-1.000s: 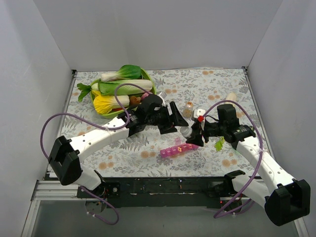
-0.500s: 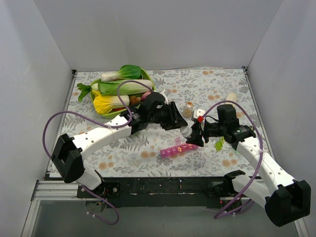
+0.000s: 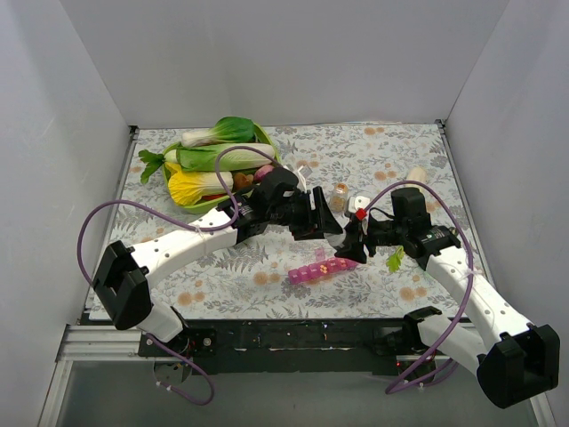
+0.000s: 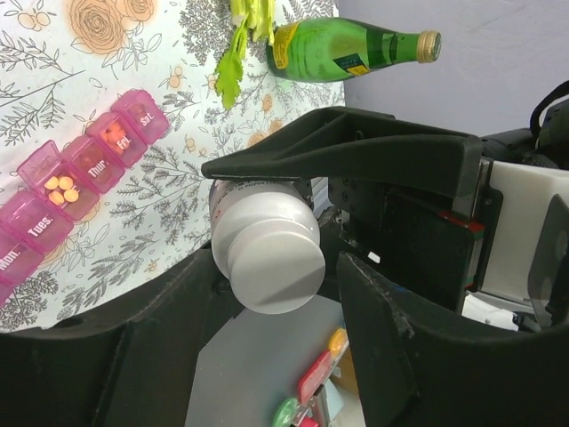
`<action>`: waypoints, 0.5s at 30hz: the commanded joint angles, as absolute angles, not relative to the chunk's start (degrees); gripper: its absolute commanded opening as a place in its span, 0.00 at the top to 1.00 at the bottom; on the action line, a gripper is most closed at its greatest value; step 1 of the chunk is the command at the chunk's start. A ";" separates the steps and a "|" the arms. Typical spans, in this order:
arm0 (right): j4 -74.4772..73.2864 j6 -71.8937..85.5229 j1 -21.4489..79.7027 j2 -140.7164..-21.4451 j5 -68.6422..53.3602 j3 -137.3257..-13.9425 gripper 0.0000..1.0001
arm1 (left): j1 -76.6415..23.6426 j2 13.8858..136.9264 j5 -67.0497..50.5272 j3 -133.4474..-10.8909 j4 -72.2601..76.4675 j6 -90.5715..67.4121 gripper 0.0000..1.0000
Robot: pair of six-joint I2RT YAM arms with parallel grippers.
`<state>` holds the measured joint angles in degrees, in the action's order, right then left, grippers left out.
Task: Sort the pills into containers
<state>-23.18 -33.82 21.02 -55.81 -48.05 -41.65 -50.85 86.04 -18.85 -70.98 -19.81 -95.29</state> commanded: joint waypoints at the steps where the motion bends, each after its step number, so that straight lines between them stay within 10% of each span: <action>1: -20.74 -33.49 20.92 -55.28 -48.52 -43.15 0.99 | -51.15 84.73 -20.92 -71.46 -20.48 -93.26 0.46; 7: -20.74 -33.05 21.01 -55.63 -48.95 -43.42 0.99 | -51.15 85.08 -23.81 -71.28 -20.13 -88.08 0.73; 15: -21.09 -30.68 20.92 -57.04 -57.37 -42.89 0.99 | -51.15 85.25 -44.55 -71.46 -20.29 -44.88 0.82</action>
